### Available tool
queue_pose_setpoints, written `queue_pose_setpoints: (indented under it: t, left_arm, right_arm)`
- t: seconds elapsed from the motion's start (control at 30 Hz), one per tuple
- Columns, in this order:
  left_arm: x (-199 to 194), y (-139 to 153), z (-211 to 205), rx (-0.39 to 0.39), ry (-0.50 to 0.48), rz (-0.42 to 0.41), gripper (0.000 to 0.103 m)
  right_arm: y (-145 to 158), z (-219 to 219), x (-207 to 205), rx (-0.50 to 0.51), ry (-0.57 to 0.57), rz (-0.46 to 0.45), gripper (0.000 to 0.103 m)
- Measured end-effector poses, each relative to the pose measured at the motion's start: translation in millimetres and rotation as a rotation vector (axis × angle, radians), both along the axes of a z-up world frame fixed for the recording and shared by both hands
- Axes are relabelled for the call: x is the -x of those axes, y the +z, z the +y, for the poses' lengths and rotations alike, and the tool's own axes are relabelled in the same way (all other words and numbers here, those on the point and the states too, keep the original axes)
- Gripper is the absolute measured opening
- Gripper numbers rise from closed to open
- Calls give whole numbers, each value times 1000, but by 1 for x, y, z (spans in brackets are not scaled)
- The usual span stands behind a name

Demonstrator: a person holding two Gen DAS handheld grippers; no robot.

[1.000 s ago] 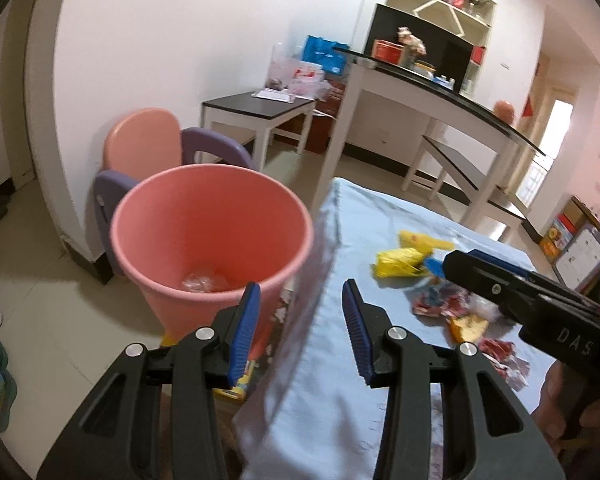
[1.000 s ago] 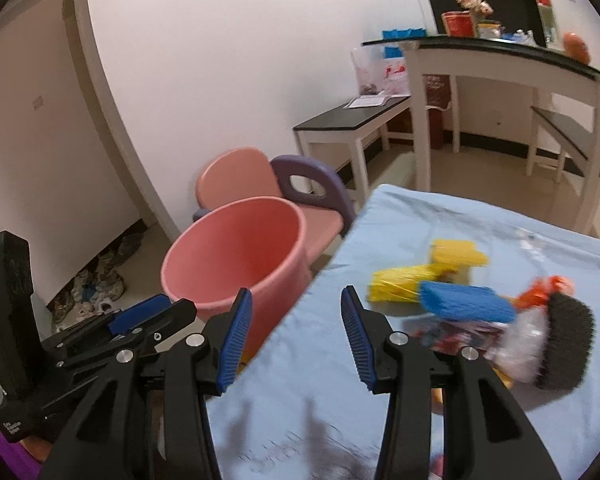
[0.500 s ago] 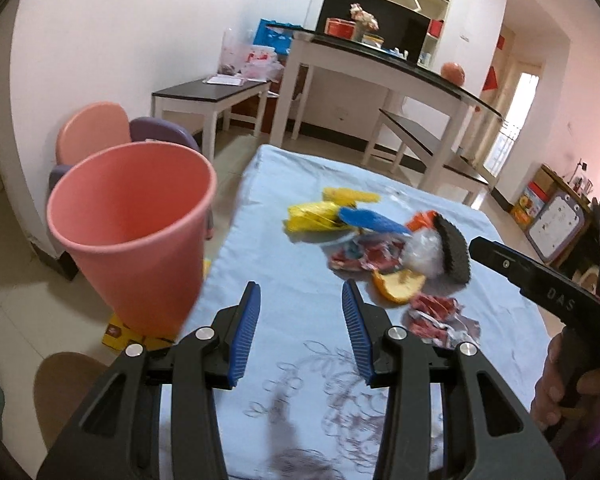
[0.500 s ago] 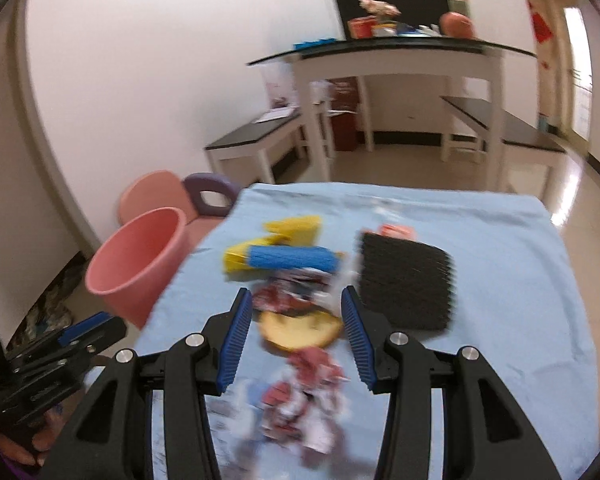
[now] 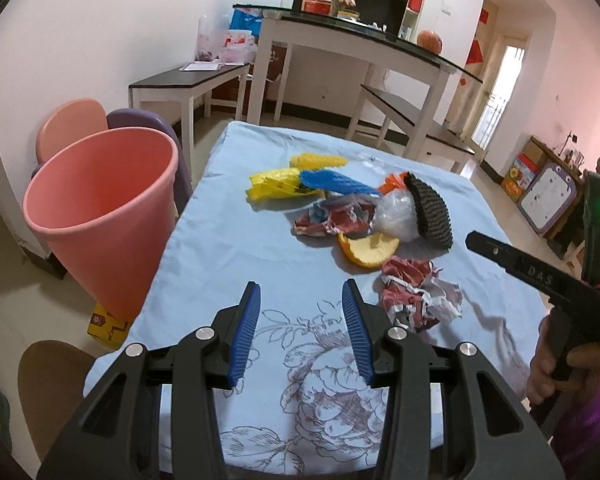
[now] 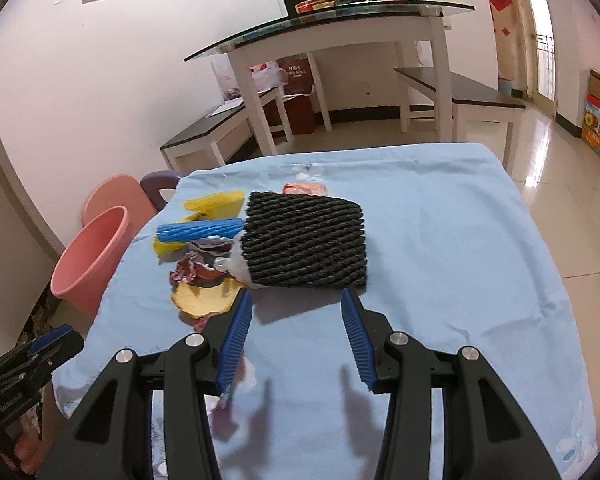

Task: Collect trash
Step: 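Move both grippers back over the trash pile on the table, then grasp the black foam net with the right gripper while the left grasps the blue net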

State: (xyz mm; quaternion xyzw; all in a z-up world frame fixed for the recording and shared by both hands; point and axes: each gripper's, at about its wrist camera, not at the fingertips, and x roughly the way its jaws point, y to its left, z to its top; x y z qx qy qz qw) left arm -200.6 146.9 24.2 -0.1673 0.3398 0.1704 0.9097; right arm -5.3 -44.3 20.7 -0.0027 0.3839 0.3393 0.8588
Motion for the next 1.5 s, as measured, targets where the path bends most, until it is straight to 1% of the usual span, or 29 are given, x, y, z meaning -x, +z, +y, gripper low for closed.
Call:
queue_pose_setpoints:
  t: [0.03, 0.17, 0.23, 0.27, 0.43, 0.6, 0.63, 0.67, 0.77, 0.8, 0.87, 0.93, 1.07, 1.27, 1.37, 1.5]
  left_arm:
    - [-2, -1, 0, 2, -1, 9, 43]
    - [-5, -10, 2, 40, -8, 32, 43]
    - [-7, -13, 5, 81, -21, 26, 43]
    - [-7, -14, 6, 88, -22, 26, 43]
    - [-14, -21, 3, 121, -56, 44, 43]
    - [-21, -21, -2, 111, -77, 57, 43]
    - [-22, -20, -2, 100, -74, 57, 43]
    - [-22, -19, -1, 90, -68, 57, 43]
    - [-26, -16, 4, 68, -54, 49, 43]
    - [-28, -14, 5, 57, -49, 48, 43]
    - [-34, -11, 7, 42, -54, 44, 43]
    - [-39, -7, 10, 30, -61, 32, 43]
    - [-50, 4, 15, 10, -69, -6, 43]
    - [-79, 15, 22, 7, -77, -32, 43]
    - [-97, 15, 25, 20, -71, -40, 43]
    - [-114, 12, 25, 19, -86, -35, 43]
  right_arm:
    - [-2, 0, -3, 2, -2, 3, 51]
    - [-5, 5, -9, 1, 8, 19, 52]
    - [-6, 11, -10, 4, 25, 13, 55]
    - [-7, 14, -11, 7, 33, 10, 57]
    - [-7, 36, -16, 12, 85, -6, 57]
    - [-9, 55, -22, 16, 108, -25, 57]
    - [-11, 57, -24, 20, 110, -19, 55]
    - [-14, 58, -25, 26, 109, -11, 47]
    - [-22, 58, -31, 44, 105, 24, 32]
    - [-23, 57, -34, 36, 101, 38, 29]
    - [-23, 54, -36, 31, 95, 41, 15]
    - [-24, 52, -37, 24, 94, 52, 9]
    - [-22, 43, -38, -13, 71, 56, 6]
    - [-14, 29, -34, -43, 58, 45, 6]
    - [-7, 21, -32, -46, 49, 16, 6]
    - [-2, 11, -32, -58, 29, 18, 6]
